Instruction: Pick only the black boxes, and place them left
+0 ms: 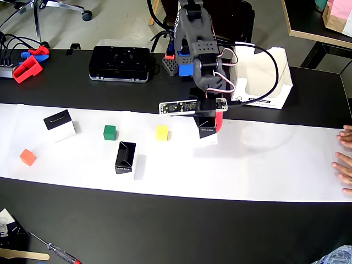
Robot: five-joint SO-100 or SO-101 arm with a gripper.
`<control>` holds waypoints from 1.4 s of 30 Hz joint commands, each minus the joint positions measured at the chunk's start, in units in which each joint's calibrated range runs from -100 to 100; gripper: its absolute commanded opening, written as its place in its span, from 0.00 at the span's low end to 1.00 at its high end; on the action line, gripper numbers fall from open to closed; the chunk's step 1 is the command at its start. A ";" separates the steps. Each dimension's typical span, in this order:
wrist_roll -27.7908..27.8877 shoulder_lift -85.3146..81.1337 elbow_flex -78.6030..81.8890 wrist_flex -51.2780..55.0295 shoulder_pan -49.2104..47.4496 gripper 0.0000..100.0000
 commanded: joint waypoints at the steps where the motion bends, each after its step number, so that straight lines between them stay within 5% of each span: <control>1: -4.44 -12.40 -1.76 4.89 -6.82 0.07; 26: -25.23 -26.86 -13.55 26.83 -53.94 0.07; 42: -28.92 -9.79 -21.79 31.52 -67.28 0.07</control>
